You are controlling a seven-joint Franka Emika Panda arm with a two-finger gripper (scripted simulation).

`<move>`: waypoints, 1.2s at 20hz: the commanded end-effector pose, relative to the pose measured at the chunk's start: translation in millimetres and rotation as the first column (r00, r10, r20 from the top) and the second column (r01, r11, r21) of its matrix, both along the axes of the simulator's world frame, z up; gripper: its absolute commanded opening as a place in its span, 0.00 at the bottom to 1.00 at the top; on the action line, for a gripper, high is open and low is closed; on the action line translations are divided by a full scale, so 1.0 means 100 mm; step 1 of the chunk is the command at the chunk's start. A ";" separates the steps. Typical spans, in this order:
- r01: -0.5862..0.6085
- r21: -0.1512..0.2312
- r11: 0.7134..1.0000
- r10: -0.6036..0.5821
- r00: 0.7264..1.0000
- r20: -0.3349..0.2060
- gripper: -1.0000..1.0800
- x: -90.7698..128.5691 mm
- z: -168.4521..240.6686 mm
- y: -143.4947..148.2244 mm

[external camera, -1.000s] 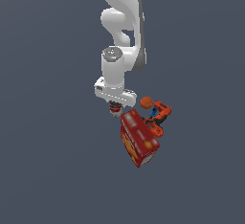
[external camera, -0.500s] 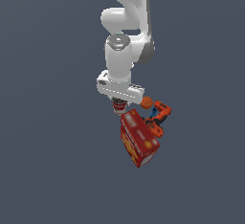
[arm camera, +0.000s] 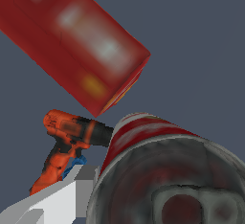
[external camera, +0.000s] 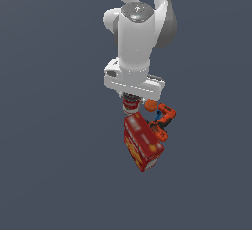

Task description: Pick up a designated object from a clutter of objects.

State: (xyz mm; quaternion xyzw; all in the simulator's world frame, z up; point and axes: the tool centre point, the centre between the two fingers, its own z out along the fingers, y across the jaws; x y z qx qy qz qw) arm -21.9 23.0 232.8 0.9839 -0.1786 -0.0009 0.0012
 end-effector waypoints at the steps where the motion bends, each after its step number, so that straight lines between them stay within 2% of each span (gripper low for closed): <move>1: 0.000 0.000 1.000 0.000 1.000 0.003 0.00 0.11 0.24 0.09; 12: 0.000 0.001 1.000 0.000 1.000 0.002 0.00 0.54 1.07 0.44; 24: 0.001 0.002 1.000 -0.001 1.000 0.002 0.00 0.91 1.75 0.72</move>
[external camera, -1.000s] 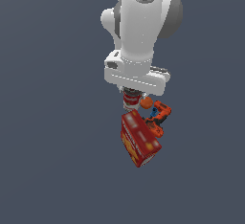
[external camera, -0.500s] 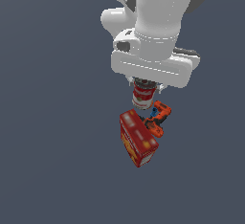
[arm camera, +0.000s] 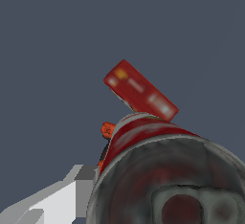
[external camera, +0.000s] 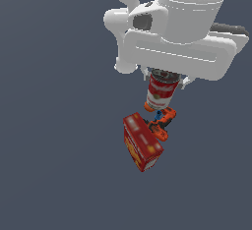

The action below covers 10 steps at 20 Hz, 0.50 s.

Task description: Pick up a designated object from a clutter of objects.

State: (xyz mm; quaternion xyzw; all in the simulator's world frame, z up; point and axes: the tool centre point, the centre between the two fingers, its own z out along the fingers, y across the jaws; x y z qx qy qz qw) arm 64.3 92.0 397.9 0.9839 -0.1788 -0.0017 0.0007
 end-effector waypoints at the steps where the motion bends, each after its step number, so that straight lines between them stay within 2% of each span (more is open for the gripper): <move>1: 0.000 0.001 1.000 0.000 1.000 0.004 0.00 0.07 0.15 0.05; 10: 0.000 0.001 1.000 0.000 1.000 0.004 0.00 0.27 0.48 0.19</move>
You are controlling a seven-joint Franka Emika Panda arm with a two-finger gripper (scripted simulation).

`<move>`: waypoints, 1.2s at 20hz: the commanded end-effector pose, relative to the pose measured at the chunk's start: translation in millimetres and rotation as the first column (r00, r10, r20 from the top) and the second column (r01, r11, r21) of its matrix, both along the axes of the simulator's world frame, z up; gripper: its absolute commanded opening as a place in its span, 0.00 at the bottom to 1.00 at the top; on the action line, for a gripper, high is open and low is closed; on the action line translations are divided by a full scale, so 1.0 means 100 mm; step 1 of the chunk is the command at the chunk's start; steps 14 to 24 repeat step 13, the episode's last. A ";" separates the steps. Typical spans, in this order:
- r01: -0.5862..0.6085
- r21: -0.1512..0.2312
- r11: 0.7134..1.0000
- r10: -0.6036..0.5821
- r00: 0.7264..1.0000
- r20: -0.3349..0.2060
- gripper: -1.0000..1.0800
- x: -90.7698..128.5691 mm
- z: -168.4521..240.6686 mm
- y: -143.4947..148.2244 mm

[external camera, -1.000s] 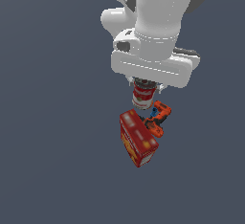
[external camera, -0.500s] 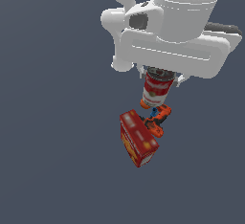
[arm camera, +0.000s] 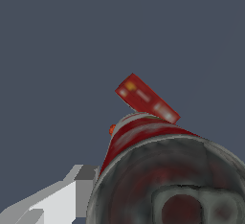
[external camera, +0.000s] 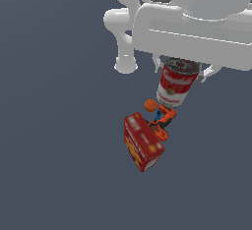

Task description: Pick up a designated object from a clutter of objects.

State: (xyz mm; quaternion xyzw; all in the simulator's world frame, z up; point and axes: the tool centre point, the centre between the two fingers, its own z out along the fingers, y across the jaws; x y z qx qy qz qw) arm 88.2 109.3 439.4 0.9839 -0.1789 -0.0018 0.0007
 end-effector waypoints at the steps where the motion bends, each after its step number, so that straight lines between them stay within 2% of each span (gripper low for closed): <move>1: 0.000 0.001 1.000 0.000 1.000 0.004 0.00 0.04 0.09 0.03; 24: 0.000 0.001 1.000 0.000 1.000 0.004 0.00 0.12 0.22 0.08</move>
